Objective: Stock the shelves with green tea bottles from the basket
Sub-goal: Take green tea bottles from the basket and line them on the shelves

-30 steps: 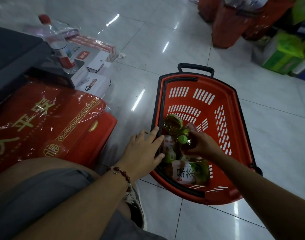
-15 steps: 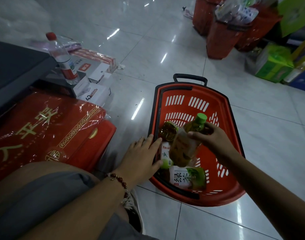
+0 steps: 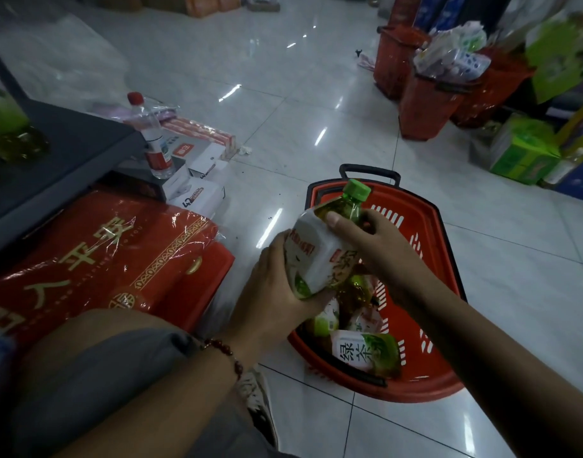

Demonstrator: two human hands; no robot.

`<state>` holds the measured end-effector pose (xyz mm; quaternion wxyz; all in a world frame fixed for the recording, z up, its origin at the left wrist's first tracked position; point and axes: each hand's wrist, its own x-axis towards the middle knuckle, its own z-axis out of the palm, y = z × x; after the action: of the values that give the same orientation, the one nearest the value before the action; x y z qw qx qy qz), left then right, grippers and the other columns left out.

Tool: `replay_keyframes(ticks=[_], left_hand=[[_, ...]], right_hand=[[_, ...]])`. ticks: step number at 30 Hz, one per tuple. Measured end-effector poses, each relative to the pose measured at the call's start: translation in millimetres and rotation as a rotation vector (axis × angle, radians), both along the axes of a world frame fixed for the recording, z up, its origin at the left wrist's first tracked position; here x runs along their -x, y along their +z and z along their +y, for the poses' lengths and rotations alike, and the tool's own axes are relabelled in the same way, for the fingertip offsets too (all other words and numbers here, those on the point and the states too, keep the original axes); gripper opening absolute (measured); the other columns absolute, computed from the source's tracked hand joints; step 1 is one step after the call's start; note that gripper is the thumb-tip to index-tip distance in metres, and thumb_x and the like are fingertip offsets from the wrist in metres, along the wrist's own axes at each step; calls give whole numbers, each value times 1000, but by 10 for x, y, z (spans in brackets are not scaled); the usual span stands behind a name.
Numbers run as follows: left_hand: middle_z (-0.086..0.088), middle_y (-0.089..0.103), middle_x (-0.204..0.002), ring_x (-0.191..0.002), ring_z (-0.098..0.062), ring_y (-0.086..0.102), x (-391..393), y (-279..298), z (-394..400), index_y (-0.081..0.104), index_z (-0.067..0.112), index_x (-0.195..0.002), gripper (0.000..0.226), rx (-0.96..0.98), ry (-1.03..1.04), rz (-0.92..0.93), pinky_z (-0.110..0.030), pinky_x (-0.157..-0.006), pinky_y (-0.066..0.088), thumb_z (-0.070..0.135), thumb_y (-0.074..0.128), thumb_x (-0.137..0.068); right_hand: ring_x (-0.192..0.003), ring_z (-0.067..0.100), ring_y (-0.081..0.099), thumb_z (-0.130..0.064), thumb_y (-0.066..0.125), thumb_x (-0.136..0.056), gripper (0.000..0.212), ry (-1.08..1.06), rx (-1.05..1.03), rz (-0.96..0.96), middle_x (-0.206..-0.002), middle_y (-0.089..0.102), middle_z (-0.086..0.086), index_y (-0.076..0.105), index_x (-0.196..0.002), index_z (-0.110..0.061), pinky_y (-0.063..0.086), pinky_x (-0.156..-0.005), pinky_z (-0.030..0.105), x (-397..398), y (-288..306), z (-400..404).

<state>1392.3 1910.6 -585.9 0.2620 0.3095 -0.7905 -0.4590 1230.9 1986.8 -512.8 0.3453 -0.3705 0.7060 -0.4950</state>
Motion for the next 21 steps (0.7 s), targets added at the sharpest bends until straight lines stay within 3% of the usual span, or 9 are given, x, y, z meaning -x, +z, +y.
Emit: replay_keyframes(ticks=[2,5,7,9,11,14,17,21], left_hand=[[14,54,-127,-118,-10,57,-69,41,-44,33,41,-141,96,-75,26,88,-37,-83,59,60,83,-61],[31,56,-117,-111,7,57,-190,146,-66,35,55,-130,80,-169,69,167,-19,-79,56,48,83,-66],[27,59,-117,-109,8,58,-280,184,-86,39,44,-135,80,-238,77,217,-15,-77,54,46,82,-67],[15,64,-120,-109,2,63,-369,237,-100,42,32,-137,84,-317,98,286,-17,-77,55,49,78,-63],[8,67,-120,-108,-6,66,-451,287,-106,46,27,-135,81,-389,120,353,-22,-78,57,50,76,-63],[6,69,-117,-105,-9,68,-603,405,-123,51,31,-131,76,-438,156,413,-26,-77,58,55,72,-62],[4,67,-122,-109,-12,67,-804,562,-139,49,32,-138,82,-456,180,446,-31,-82,58,61,69,-65],[4,66,-125,-109,-9,67,-1114,927,-169,48,31,-140,73,-371,194,464,-23,-80,57,64,63,-77]], right_hand=[[-93,11,69,-70,55,-72,70,34,15,70,-108,67,-6,54,-124,-24,58,-75,28,-83,63,-33],[-97,3,64,-68,53,-74,76,132,33,75,-112,61,-15,42,-139,-30,56,-69,20,-215,112,-67],[-104,3,62,-65,57,-78,79,212,9,-22,-121,59,-13,35,-146,-33,56,-76,20,-290,40,-67],[-120,15,58,-73,65,-74,92,256,-52,-163,-140,53,-3,30,-151,-36,55,-95,37,-395,-62,-53],[-128,25,56,-74,71,-68,101,294,-75,-329,-147,51,2,30,-152,-36,47,-105,50,-517,-164,-43],[-121,24,63,-52,72,-79,76,344,12,-456,-135,63,0,42,-146,-31,51,-102,45,-738,-197,-70],[-116,23,66,-39,72,-81,71,360,86,-445,-133,63,2,42,-145,-32,56,-94,39,-913,-39,-160],[-115,28,66,-31,71,-79,70,419,162,-397,-132,64,6,44,-143,-29,53,-98,52,-1165,270,-329]])
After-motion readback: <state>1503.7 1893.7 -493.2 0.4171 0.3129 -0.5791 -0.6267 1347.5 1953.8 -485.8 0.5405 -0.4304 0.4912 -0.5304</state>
